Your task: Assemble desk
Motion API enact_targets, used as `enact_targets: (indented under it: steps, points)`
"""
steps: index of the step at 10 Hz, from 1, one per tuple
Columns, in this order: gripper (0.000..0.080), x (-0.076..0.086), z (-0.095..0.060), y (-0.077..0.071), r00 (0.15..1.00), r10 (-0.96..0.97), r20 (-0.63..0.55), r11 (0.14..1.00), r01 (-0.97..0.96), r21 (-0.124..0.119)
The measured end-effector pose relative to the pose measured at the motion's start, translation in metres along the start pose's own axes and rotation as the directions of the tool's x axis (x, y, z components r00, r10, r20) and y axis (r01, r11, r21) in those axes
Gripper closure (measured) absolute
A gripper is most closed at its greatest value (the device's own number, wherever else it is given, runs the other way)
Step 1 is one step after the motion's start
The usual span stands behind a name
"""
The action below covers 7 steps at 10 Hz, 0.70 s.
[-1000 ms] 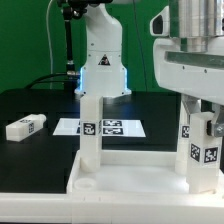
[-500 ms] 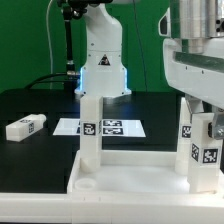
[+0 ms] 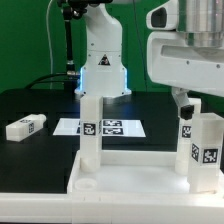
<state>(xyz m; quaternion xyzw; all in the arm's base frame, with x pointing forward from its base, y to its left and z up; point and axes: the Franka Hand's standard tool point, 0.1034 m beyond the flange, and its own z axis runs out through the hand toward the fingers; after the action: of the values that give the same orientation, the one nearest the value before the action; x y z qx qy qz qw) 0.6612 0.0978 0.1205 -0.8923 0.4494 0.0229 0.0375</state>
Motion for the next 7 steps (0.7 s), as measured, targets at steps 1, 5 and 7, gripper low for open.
enact_targets:
  steps: [1,5,7]
  points:
    - [0.0151,0.0006,0.0,0.0003,0.993,-0.118,0.0,0.993,0.118,0.0]
    - [0.0151,0.0024,0.0,0.0014,0.915,-0.404,-0.001,0.915,0.404,0.0]
    - [0.0151,0.0029,0.0015,0.0027,0.823,-0.568,-0.011,0.823,0.568,-0.034]
